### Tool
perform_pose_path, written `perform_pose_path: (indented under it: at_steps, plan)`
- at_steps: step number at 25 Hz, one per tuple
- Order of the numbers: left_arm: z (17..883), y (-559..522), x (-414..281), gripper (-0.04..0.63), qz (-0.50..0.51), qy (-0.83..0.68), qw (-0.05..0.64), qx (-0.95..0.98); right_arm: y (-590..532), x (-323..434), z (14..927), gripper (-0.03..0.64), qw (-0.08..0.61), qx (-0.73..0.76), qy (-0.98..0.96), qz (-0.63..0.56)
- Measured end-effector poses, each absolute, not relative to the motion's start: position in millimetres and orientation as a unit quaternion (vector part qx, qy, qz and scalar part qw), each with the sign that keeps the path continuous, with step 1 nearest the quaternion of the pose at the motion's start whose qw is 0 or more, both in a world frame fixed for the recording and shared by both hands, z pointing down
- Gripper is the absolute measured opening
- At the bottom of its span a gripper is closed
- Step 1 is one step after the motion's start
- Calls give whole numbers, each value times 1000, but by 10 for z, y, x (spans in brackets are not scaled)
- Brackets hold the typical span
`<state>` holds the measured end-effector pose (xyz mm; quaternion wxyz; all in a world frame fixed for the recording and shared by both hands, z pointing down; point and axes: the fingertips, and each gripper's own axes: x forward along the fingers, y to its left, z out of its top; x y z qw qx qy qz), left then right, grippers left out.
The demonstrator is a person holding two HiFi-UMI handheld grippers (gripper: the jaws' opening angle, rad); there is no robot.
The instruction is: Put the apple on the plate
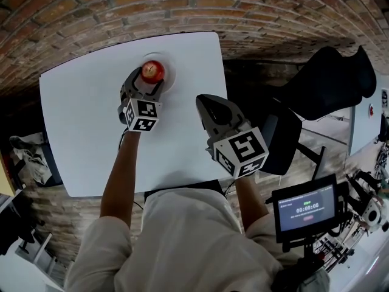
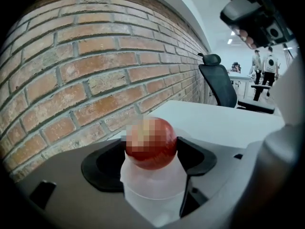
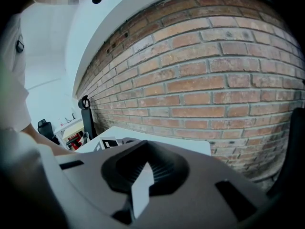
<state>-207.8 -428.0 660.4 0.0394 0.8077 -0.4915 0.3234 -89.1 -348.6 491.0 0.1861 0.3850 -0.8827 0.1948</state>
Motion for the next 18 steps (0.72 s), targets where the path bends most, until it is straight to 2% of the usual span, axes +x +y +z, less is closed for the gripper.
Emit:
perform_pose_path:
  at_steps: [18]
  plan:
    - [6569,-4195,-2025,347,310,-478,56,820,-3333,-840,4834,3,180,396,-879,194]
